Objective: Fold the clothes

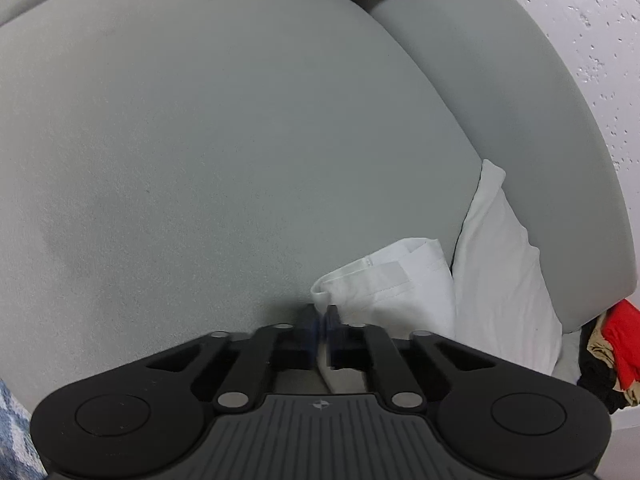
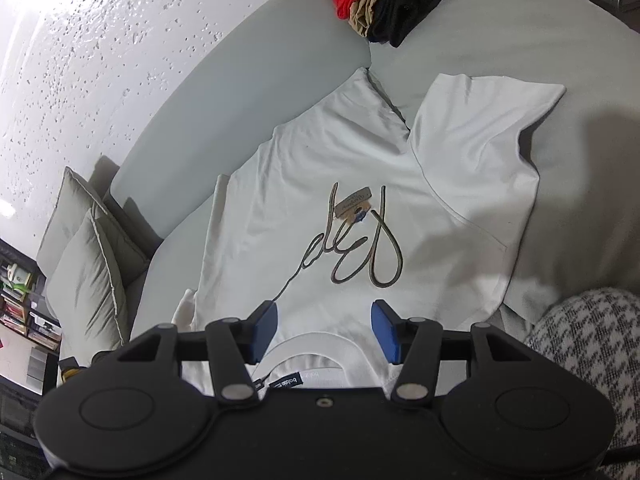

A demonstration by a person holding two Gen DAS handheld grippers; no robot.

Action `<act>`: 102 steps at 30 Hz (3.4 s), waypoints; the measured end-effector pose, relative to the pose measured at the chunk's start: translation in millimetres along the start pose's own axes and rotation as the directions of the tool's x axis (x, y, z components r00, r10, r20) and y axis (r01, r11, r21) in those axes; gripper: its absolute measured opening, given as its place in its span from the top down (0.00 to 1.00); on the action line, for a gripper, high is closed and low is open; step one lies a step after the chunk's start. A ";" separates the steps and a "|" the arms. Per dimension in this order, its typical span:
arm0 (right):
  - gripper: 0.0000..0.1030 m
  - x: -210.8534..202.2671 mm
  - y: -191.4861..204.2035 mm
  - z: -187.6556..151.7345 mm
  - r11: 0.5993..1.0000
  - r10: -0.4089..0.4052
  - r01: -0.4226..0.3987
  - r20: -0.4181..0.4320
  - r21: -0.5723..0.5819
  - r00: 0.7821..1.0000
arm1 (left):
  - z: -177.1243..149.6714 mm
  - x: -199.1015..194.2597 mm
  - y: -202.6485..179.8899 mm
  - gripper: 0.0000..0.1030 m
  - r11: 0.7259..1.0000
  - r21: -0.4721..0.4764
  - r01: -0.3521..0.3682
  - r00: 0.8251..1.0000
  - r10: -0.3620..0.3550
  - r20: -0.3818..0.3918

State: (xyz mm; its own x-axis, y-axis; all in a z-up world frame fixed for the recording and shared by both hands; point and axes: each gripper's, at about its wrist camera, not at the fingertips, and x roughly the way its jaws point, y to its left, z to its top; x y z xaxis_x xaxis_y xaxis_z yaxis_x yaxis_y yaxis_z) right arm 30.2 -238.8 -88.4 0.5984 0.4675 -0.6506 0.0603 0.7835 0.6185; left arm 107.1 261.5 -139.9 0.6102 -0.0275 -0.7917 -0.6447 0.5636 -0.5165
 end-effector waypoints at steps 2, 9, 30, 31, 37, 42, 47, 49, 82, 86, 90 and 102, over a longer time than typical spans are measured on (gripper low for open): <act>0.50 -2.3 0.1 0.5 1.000 0.003 -0.003 0.003 -0.005 1.000 | -5.2 -15.4 -6.9 0.98 0.997 0.054 -0.050 0.995 0.045 0.083; 0.48 -0.2 -4.7 1.4 1.000 -0.001 0.001 -0.006 0.000 1.000 | -8.8 -44.0 -20.5 0.98 0.947 0.167 -0.274 0.930 0.217 0.296; 0.68 13.0 -34.8 21.8 1.000 -0.009 0.010 -0.047 0.017 0.999 | -122.8 -72.2 -58.7 0.73 0.848 0.529 0.009 0.998 -0.041 0.049; 0.70 21.0 -28.7 21.7 1.000 -0.015 0.013 -0.071 -0.023 0.997 | -134.2 -68.7 -67.8 0.73 0.814 0.580 0.011 0.999 -0.040 0.036; 0.75 55.7 -4.1 -6.0 0.930 -0.220 0.165 -0.138 -0.328 0.966 | -189.6 -52.3 -88.6 0.73 0.608 0.794 0.007 1.000 0.019 -0.024; 0.73 28.6 -13.1 -17.1 0.922 -0.277 0.174 -0.274 -0.345 0.921 | -198.9 -80.9 -73.7 0.73 0.540 0.841 0.040 0.993 0.071 -0.093; 0.73 -3.4 -22.6 0.2 0.958 -0.175 0.132 -0.156 -0.255 0.972 | -189.3 -97.3 -70.8 0.73 0.591 0.806 0.022 0.999 0.009 -0.033; 0.73 1.2 -22.5 12.4 0.950 -0.205 0.175 -0.093 -0.259 0.974 | -184.8 -94.7 -82.3 0.73 0.599 0.800 -0.004 1.000 -0.002 0.006; 0.69 58.0 19.2 -12.0 0.937 -0.179 0.074 -0.287 -0.340 0.941 | -204.3 -59.2 -114.6 0.63 0.465 0.885 0.022 0.993 0.093 -0.074; 0.69 31.1 22.2 9.9 0.966 -0.117 0.044 -0.276 -0.256 0.954 | -172.7 -88.1 -124.6 0.63 0.524 0.851 0.031 0.998 0.036 -0.058; 0.62 -4.9 48.1 50.5 0.981 0.012 -0.045 -0.172 -0.191 0.985 | -138.9 -131.8 -153.0 0.61 0.552 0.832 0.060 0.993 -0.114 0.005; 0.46 51.6 54.9 160.1 0.992 0.025 -0.026 -0.012 -0.126 1.000 | -92.5 -54.4 -213.0 0.64 0.565 0.825 0.006 0.991 -0.116 0.072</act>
State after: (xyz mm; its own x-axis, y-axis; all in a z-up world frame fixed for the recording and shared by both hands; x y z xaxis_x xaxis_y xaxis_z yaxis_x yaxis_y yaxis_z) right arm 192.3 -237.2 -17.5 0.5902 0.4915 -0.6404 -0.0566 0.8165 0.5746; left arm 168.6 66.6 -17.1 0.7128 -0.0333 -0.7006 0.0198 0.9994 -0.0273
